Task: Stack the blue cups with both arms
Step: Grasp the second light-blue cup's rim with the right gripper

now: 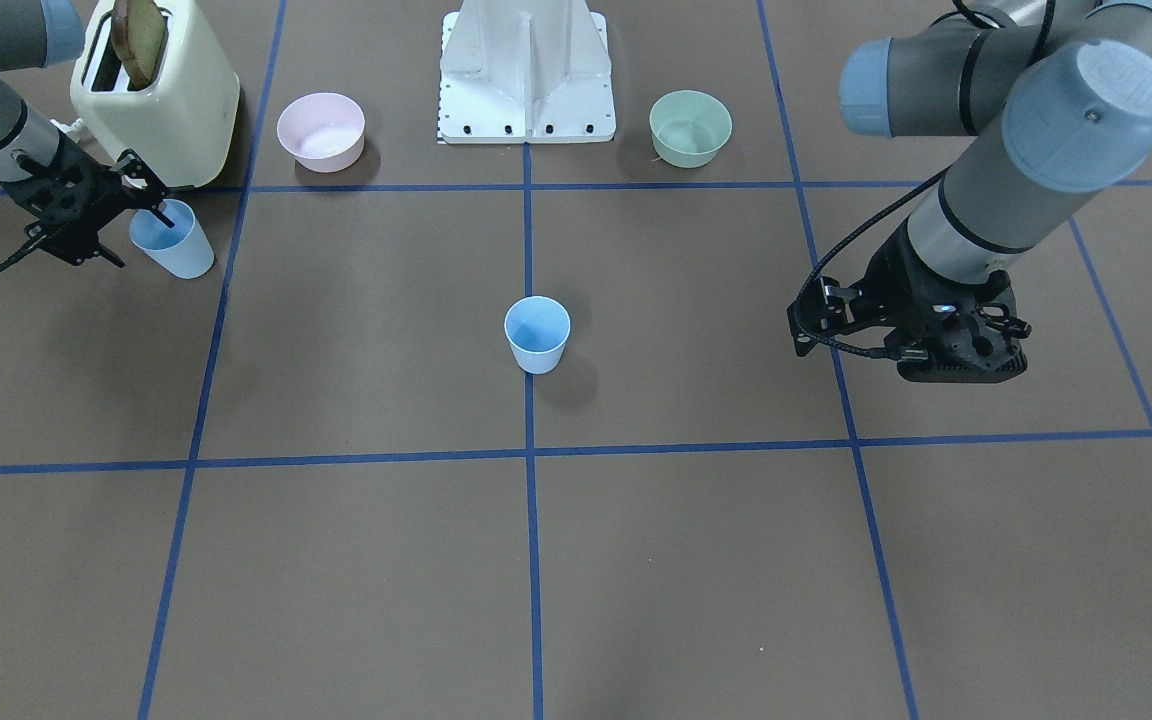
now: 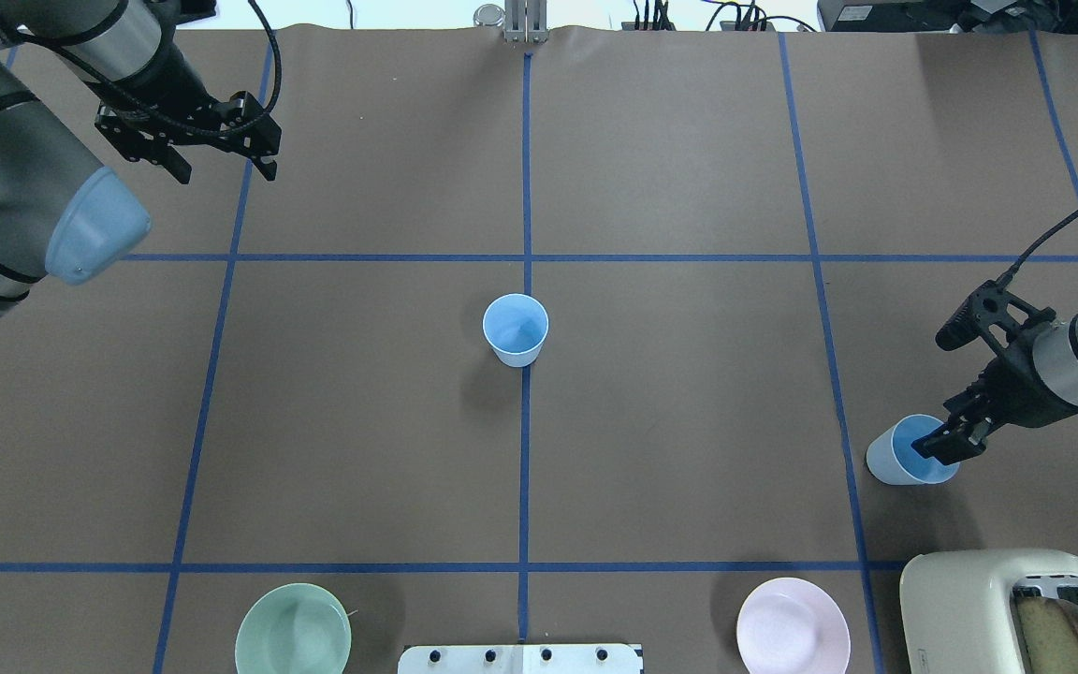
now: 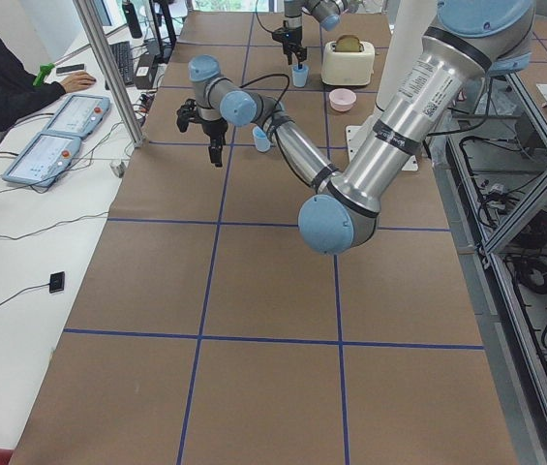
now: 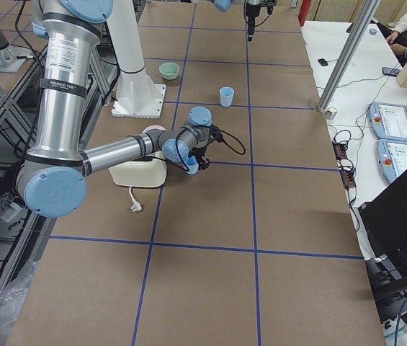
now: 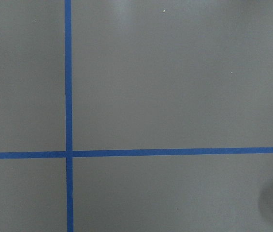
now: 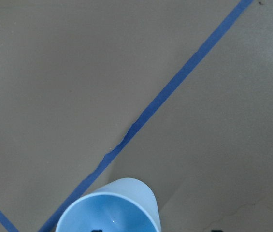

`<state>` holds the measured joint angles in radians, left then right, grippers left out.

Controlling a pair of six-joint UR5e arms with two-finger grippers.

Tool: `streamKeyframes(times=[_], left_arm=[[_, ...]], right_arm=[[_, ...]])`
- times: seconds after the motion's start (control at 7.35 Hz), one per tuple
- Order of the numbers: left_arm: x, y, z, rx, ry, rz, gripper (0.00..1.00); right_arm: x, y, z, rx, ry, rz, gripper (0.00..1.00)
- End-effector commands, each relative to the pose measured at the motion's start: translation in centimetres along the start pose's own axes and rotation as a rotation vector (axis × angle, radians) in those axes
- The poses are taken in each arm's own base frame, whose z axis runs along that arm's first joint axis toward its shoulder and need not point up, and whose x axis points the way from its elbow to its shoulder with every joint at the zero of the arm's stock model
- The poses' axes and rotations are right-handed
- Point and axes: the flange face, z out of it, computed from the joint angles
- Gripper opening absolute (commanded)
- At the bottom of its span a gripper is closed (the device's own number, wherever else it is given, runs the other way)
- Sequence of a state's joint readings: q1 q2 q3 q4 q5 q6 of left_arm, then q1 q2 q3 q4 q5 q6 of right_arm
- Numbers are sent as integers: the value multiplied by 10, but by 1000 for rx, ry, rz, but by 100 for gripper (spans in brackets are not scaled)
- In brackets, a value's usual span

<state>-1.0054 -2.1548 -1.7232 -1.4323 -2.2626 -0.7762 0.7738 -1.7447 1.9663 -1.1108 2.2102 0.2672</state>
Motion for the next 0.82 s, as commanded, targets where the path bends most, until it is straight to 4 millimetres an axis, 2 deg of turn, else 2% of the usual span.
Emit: streamKeyframes(times=[0.0,0.14,0.41,0.68], left_arm=[[-8,1,4,-6,-5,11,97],[-8,1,4,-5,-5,12,97],[-8,1,4,-4,-4,13,97],[-8,1,4,-4,-4,13,97]], right_arm=[[0,0,3,-6,1,-4,38],[1,1,3,-8,4,-1,19],[1,0,3,-9,4,-6,3],[7,0,-2,0,14,3,0]])
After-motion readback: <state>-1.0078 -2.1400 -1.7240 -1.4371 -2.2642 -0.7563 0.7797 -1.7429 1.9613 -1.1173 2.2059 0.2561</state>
